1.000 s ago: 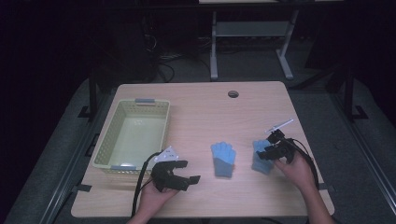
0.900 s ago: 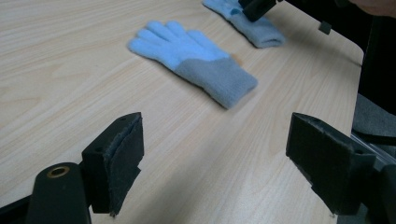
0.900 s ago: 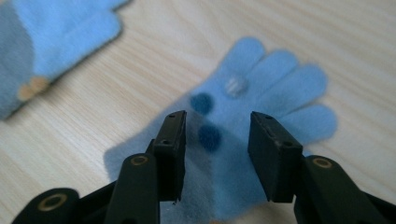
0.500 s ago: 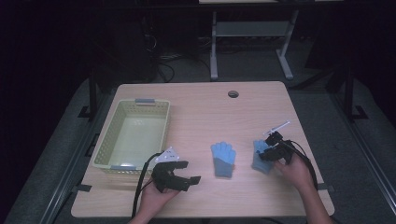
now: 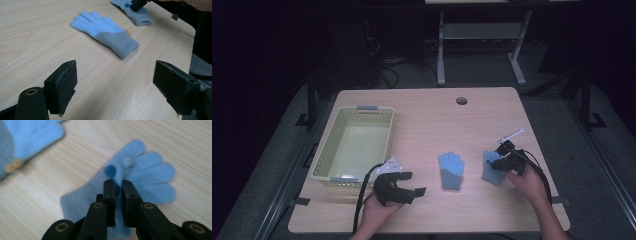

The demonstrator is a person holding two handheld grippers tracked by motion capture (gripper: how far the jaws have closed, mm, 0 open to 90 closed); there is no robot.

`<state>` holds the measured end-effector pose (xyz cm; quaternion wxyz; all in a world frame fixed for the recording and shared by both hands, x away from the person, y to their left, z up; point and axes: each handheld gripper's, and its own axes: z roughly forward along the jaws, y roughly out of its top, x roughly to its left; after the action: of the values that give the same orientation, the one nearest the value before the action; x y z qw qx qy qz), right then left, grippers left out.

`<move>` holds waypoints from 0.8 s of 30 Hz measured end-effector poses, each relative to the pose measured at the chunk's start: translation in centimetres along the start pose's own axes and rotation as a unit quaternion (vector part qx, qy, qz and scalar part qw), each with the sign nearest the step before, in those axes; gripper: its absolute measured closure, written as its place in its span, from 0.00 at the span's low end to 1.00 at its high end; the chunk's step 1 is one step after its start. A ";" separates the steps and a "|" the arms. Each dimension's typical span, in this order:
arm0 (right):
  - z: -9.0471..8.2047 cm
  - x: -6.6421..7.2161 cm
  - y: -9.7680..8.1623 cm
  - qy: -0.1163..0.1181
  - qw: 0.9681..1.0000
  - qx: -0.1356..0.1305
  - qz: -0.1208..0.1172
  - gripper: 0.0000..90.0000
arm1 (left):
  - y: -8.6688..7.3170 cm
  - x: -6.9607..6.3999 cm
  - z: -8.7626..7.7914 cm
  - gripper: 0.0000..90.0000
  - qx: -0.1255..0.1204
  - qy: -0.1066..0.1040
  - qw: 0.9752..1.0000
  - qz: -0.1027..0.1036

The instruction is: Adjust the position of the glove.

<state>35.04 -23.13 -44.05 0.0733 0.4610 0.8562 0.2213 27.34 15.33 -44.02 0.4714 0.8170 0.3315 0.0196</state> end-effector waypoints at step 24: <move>-4.9 5.1 3.6 0.022 0.996 -0.052 -0.065 0.93 | -0.1 0.0 -0.2 0.21 -0.007 -0.001 1.000 -0.009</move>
<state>33.22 -18.72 -37.71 0.0922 0.3950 0.8731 0.2705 27.21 15.44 -43.96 0.4775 0.8106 0.3386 0.0169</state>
